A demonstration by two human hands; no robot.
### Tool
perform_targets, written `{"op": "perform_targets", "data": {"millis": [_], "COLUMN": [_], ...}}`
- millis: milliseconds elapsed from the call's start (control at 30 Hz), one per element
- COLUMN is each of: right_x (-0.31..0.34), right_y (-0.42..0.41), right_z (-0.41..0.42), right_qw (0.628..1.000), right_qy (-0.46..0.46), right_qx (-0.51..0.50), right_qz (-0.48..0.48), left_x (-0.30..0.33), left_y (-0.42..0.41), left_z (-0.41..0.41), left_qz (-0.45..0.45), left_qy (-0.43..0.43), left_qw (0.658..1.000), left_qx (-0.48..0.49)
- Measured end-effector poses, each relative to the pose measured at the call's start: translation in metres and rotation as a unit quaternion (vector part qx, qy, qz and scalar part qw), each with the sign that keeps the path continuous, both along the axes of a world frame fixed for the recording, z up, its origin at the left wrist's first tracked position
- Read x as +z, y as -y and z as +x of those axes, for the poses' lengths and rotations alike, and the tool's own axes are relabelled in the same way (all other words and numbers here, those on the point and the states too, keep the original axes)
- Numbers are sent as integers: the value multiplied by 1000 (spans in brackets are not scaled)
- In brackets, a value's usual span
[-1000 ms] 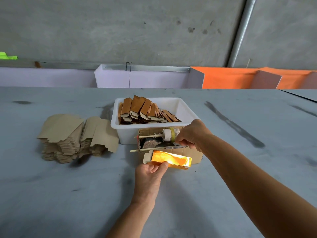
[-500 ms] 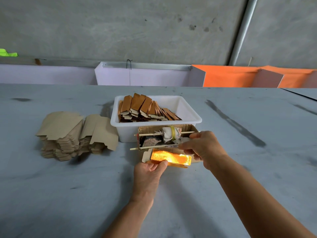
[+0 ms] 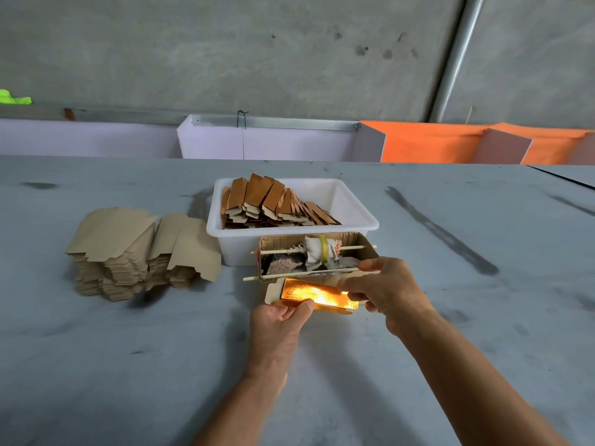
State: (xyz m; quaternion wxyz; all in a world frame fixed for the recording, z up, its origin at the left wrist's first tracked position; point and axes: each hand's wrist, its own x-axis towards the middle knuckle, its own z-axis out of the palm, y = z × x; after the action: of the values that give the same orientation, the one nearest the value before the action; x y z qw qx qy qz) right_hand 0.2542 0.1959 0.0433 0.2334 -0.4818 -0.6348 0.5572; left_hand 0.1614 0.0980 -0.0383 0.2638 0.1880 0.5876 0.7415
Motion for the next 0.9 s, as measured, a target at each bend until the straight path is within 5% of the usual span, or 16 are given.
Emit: {"op": "perform_targets", "data": {"millis": [900], "right_x": [-28], "right_y": [-2], "right_z": [-5], "right_qw": [999], "right_qy": [2], "right_qx": [-14], "right_qz": [42], "left_x": [-6], "left_y": [4], "left_z": [-6], "left_qz": [39], "left_qy": [96], "left_qw": [995], "left_qx": [-10]}}
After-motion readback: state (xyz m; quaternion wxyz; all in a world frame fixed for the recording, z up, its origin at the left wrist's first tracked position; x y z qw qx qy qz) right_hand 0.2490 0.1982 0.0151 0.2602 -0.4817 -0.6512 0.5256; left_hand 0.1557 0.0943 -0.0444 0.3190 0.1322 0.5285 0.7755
